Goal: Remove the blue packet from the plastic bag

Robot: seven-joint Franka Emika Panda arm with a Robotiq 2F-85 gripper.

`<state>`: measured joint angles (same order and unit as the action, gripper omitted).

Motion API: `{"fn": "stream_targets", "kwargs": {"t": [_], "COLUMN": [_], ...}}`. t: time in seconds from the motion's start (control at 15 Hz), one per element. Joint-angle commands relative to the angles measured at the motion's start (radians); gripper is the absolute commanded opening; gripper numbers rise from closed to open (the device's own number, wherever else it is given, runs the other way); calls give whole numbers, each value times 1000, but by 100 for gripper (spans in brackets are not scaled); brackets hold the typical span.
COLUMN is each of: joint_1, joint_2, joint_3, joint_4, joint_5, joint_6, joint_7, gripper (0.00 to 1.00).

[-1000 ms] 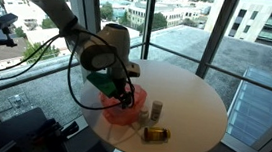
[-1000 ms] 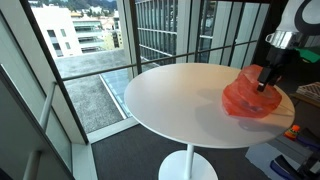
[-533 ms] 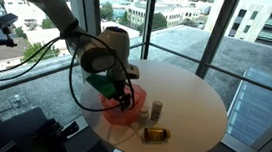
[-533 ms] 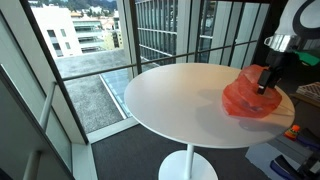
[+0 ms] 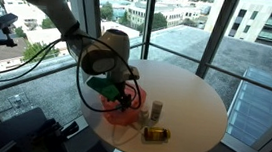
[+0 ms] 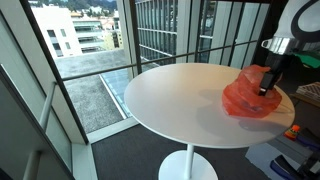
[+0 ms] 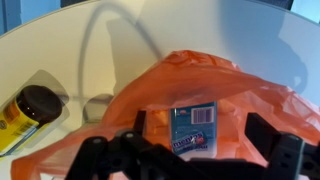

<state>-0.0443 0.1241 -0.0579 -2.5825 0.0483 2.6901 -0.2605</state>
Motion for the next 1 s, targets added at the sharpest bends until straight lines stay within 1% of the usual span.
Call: {"fn": "stream_targets", "kwargs": {"t": [0.0,0.6,0.93], "joint_1": [-21,-34,-55], "joint_2": [16,22,27], "joint_3": [16,15,13], "joint_4": [15,13,6], "joint_5": [-3,5,12], "joint_6": [17,15,19], "joint_7": [-47,-80,-110], "gripper": [100,100,100]}}
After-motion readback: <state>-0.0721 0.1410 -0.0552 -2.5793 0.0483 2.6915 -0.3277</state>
